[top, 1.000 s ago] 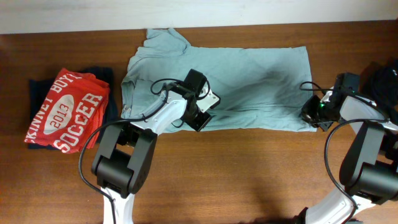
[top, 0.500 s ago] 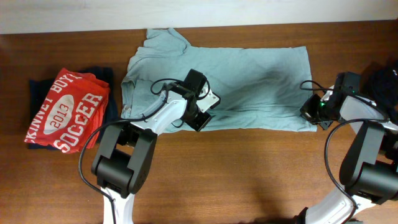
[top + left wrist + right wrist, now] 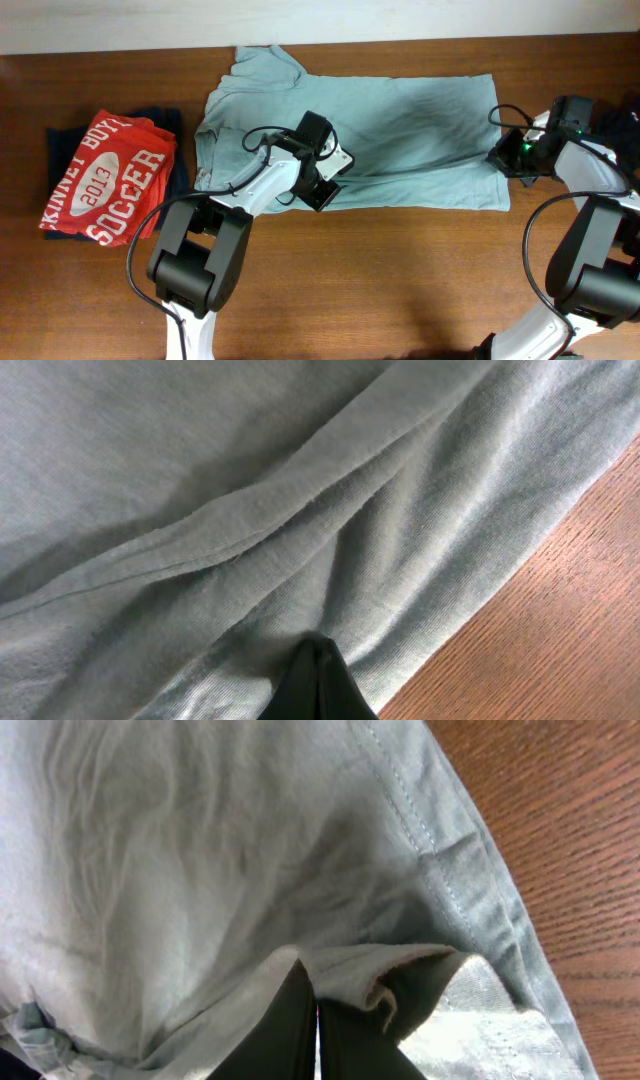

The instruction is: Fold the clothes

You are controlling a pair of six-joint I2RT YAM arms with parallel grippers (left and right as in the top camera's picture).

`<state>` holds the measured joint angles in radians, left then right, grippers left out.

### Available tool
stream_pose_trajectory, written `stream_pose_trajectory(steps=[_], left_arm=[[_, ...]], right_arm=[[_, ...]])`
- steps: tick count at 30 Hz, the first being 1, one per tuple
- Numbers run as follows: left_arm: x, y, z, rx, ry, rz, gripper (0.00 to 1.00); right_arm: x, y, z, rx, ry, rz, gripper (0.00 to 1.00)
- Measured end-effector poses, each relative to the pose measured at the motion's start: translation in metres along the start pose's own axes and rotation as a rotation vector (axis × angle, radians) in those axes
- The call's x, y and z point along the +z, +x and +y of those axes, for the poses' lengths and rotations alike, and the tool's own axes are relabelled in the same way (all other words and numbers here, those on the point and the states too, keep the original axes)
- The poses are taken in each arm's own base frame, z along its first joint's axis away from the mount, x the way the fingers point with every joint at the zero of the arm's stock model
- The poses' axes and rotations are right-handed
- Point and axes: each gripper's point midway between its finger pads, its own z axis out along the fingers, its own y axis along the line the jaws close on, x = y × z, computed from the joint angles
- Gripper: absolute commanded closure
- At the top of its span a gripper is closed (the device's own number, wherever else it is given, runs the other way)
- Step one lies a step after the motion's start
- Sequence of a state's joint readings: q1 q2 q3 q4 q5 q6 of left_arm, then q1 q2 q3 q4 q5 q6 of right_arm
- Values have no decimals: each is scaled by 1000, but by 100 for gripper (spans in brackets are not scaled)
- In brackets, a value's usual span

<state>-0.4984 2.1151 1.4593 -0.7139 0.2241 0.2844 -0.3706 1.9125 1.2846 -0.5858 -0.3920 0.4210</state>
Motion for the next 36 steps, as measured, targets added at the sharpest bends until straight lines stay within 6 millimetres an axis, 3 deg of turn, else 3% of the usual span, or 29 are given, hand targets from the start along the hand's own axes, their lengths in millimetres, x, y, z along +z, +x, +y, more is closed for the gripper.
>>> stream_pose_trajectory(steps=[9,13,15,16,20,29,32,36], left_arm=[[0,0,0,0,0,0,99],[0,0,0,0,0,1,99],[0,0,0,0,0,1,98],[0,0,0,0,0,1,93],[-1,0,0,-2,-1,0,78],[-11,7,4,-18,-32,58,76],[-25,-13,9,-7,-59,13,67],[-47,-35,11,3,-83,-55,65]], right_arm=[[0,-8,-3,-8,23,-37,95],[0,-10,-6,-6,43,-47,83],[0,-10,-8,-3,49,-49,67],[0,-11,-8,-4,52,-52,63],[-1,-11,-10,-7,61,-52,62],[-2,22,-20,-42,94,84,67],[-4,33,-22,-47,102,129,71],[-9,56,-31,-17,139,223,78]])
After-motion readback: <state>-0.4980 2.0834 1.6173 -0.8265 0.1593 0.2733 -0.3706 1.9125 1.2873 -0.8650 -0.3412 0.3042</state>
